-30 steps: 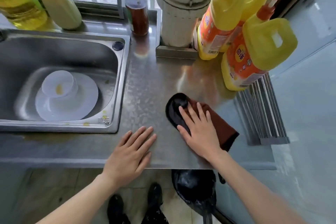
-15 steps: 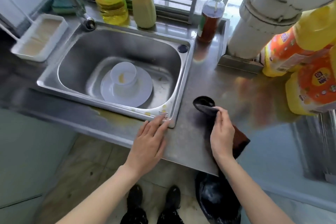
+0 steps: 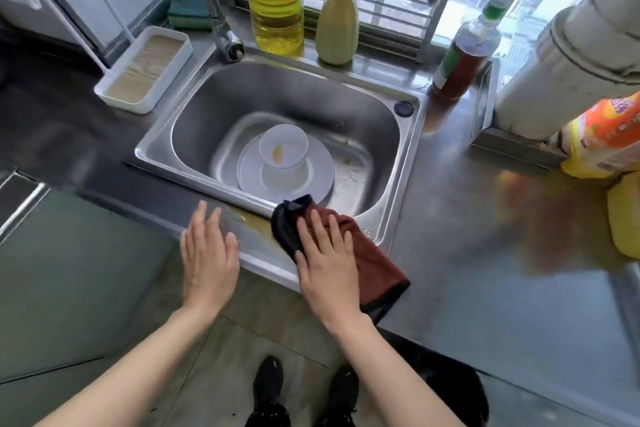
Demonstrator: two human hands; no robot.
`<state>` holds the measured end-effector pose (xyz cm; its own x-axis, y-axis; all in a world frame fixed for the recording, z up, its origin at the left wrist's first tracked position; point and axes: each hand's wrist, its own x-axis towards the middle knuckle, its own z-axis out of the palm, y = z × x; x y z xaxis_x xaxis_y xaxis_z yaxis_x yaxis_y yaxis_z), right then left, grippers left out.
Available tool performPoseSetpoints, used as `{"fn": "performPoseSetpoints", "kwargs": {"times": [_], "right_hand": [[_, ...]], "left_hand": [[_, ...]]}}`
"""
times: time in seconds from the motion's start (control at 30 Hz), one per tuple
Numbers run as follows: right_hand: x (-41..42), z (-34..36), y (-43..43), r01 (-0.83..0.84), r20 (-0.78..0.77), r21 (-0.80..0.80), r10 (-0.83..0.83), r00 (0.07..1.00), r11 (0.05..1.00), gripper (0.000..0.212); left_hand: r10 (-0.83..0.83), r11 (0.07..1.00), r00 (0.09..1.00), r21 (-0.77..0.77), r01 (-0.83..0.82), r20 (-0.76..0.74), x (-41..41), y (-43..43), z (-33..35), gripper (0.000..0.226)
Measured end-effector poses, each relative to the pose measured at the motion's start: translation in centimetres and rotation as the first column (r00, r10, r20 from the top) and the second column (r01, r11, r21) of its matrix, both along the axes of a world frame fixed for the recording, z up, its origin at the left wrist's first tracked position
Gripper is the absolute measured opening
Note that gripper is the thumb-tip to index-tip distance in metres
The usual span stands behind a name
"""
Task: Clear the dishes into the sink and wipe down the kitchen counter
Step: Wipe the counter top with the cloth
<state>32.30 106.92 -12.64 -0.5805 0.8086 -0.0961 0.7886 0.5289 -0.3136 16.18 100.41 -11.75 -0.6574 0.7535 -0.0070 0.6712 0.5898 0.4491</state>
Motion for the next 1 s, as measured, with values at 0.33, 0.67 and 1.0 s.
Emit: {"fn": "performPoseSetpoints", "kwargs": {"times": [0.33, 0.67, 1.0], "right_hand": [[11.3, 1.7, 6.8, 0.398, -0.053, -0.082, -0.403, 0.914, 0.914, 0.064], [10.8, -1.4, 7.9, 0.215, 0.059, 0.028, -0.216, 0.974, 0.976, 0.068], [10.6, -0.8, 7.9, 0.231, -0.072, -0.026, -0.232, 0.970, 0.973, 0.065]], "left_hand": [[0.056, 0.992, 0.986, -0.116, -0.038, 0.159, 14.1, 5.5, 1.6, 0.085], [-0.089, 0.971, 0.985, -0.233, 0.053, -0.145, 5.5, 5.8, -2.8, 0.088], [-0.109, 0.975, 0.981, -0.209, 0.073, -0.164, 14.5, 4.1, -1.8, 0.077]]}}
